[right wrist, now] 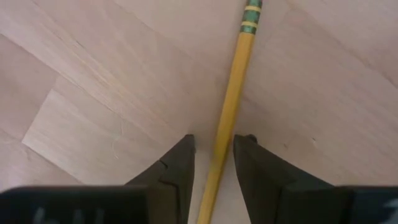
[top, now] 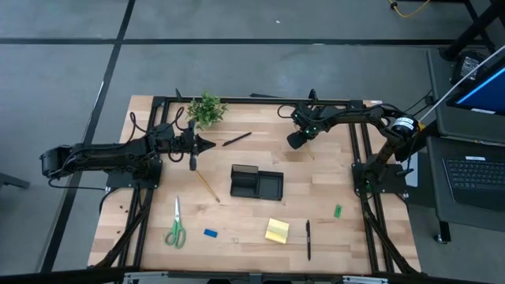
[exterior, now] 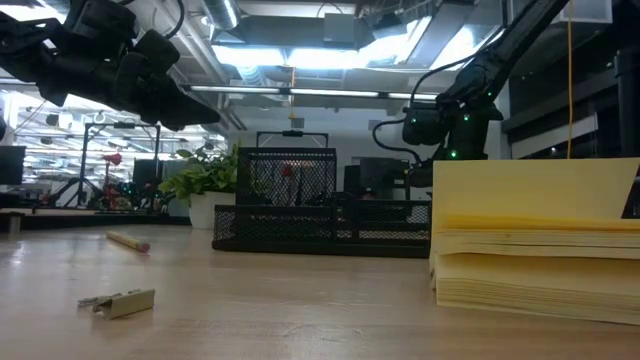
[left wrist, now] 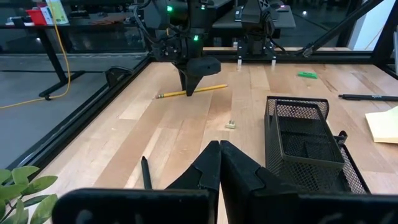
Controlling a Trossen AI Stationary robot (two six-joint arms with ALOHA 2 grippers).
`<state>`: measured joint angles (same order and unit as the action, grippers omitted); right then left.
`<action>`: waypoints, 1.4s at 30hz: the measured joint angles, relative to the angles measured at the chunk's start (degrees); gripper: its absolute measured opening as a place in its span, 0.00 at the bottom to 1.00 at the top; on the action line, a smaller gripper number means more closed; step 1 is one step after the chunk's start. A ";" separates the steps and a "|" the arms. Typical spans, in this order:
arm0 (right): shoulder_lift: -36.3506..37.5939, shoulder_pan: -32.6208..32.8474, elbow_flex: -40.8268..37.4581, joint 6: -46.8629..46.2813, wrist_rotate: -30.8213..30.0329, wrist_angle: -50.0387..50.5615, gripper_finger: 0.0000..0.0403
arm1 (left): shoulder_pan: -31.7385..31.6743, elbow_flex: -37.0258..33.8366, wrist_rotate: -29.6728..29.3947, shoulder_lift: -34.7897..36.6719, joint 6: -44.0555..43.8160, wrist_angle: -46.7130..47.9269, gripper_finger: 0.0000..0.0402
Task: Pick and place office supplies into organizer
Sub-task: Put the top yellow pencil into the black desk organizer
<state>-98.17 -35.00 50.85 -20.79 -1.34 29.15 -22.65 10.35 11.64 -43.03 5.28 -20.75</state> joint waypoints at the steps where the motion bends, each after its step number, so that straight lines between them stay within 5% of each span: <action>1: 0.00 0.00 0.00 -0.01 0.00 0.02 0.28 | -0.02 0.00 0.00 0.02 0.00 0.00 0.00; 24: -0.09 -0.09 0.02 1.67 -1.22 0.48 0.09 | 0.00 -0.02 -0.02 0.02 0.02 0.00 0.01; 42: -0.04 -0.07 0.02 3.31 -0.83 0.28 0.08 | -0.02 -0.02 -0.13 0.02 1.05 0.00 0.01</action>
<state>-98.21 -35.07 50.87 -17.47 -2.18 29.43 -22.68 10.33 11.51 -43.00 6.33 -20.75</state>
